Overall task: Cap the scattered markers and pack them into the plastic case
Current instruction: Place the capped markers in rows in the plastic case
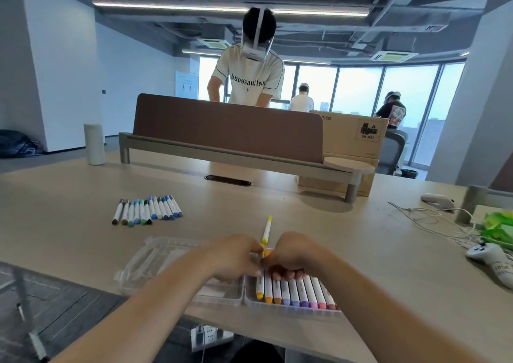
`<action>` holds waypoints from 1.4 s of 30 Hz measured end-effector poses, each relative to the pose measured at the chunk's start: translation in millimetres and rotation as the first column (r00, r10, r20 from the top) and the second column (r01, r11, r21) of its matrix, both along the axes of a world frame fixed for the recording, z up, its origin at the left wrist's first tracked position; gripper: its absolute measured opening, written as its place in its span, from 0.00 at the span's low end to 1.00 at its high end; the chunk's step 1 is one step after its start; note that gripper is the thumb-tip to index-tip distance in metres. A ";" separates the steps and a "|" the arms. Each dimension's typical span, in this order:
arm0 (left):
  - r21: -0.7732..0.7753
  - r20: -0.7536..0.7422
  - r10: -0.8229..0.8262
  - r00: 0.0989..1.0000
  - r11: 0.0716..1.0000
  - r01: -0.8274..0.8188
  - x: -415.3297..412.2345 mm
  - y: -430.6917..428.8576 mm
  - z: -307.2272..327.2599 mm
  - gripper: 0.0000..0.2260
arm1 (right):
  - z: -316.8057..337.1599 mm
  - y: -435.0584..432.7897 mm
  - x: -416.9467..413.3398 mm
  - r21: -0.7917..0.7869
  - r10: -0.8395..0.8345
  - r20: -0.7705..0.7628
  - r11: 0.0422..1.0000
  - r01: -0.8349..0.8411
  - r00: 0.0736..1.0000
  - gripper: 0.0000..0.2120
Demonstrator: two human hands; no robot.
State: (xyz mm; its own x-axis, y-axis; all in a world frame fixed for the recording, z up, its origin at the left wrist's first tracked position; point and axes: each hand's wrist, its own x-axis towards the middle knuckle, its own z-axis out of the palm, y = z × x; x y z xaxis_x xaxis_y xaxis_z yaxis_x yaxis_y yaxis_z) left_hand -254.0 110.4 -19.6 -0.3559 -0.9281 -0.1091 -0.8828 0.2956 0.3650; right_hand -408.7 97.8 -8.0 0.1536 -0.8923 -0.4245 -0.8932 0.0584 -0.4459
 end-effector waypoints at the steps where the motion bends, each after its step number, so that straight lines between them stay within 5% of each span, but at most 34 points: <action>1: 0.011 -0.001 -0.010 1.000 1.000 0.010 0.4 -0.4 -1.3 0.20 | -0.8 -1.2 -0.1 0.001 -0.003 -0.013 1.000 0.003 1.000 0.19; 8: 0.081 -0.015 -0.012 1.000 0.997 0.013 1.0 -1.7 0.5 0.34 | -2.3 -11.2 -5.2 0.051 -0.003 0.022 0.999 0.002 1.000 0.19; 16: 0.104 0.053 -0.028 0.998 0.994 0.022 -0.7 -2.1 0.1 0.31 | 2.8 -17.8 0.4 0.107 0.077 -0.089 0.992 -0.067 0.993 0.19; 23: 0.063 -0.013 -0.031 0.999 0.998 0.032 -1.6 -15.2 2.2 0.28 | 1.7 -21.0 -4.6 0.136 0.060 0.023 0.989 -0.063 0.998 0.15; 26: -0.047 -0.101 -0.002 0.995 0.999 -0.003 -0.5 -22.3 6.2 0.21 | 1.8 -31.3 -7.3 0.006 0.000 0.063 1.000 -0.001 0.998 0.16; 31: -0.106 -0.217 0.039 0.975 0.992 -0.063 0.2 -36.0 9.8 0.15 | -6.3 -68.1 -5.0 -0.311 -0.110 -0.117 0.948 0.069 0.987 0.17; 37: -0.108 -0.222 0.056 0.973 0.991 -0.082 5.1 -54.7 10.8 0.16 | -16.6 -110.8 6.4 -0.361 -0.162 -0.062 0.924 0.129 0.985 0.19; 42: -0.103 -0.212 0.072 0.975 0.990 -0.096 8.1 -59.1 7.5 0.16 | -25.0 -125.5 17.3 -0.351 -0.184 -0.143 0.928 0.125 0.972 0.09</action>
